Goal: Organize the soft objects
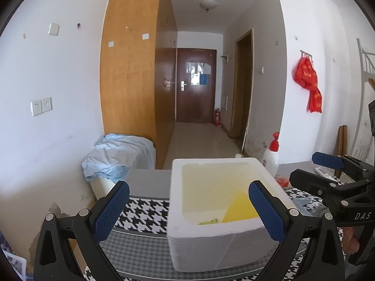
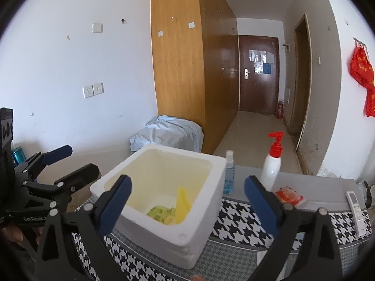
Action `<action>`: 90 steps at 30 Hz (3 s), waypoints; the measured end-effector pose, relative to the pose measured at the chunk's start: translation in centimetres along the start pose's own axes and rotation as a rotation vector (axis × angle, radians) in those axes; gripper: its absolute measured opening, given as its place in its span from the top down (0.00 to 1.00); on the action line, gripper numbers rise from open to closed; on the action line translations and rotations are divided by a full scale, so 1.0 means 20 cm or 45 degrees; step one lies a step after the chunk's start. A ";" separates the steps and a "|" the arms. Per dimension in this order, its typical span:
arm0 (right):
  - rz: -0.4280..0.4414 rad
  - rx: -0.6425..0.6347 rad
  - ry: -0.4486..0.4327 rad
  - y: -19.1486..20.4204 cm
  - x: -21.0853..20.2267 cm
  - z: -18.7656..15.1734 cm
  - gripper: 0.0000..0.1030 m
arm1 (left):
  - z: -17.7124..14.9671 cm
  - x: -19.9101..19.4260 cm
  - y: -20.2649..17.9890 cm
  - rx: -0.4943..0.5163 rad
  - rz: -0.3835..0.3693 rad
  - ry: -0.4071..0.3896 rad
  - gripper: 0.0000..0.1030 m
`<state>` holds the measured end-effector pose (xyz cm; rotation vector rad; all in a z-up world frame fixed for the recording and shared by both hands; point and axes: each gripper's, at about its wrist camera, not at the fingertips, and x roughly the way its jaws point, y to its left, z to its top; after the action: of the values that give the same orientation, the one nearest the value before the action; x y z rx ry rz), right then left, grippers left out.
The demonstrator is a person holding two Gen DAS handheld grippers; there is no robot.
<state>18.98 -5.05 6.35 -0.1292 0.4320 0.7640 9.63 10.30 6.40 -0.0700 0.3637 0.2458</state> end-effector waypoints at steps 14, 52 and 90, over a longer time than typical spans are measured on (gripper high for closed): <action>-0.038 -0.018 -0.044 -0.07 -0.15 -0.08 0.04 | 0.00 -0.08 -0.15 -0.001 -0.049 -0.032 0.01; -0.122 0.034 -0.147 -0.24 -0.43 -0.32 0.00 | -0.13 -0.17 -0.35 0.012 -0.170 -0.099 0.01; -0.294 0.147 -0.077 -0.47 -0.53 -0.52 0.00 | -0.30 -0.05 -0.60 0.078 -0.336 0.031 0.01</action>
<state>15.25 -21.40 0.98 -0.0466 0.3946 0.5132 9.72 -2.15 1.49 -0.0602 0.3821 -0.0267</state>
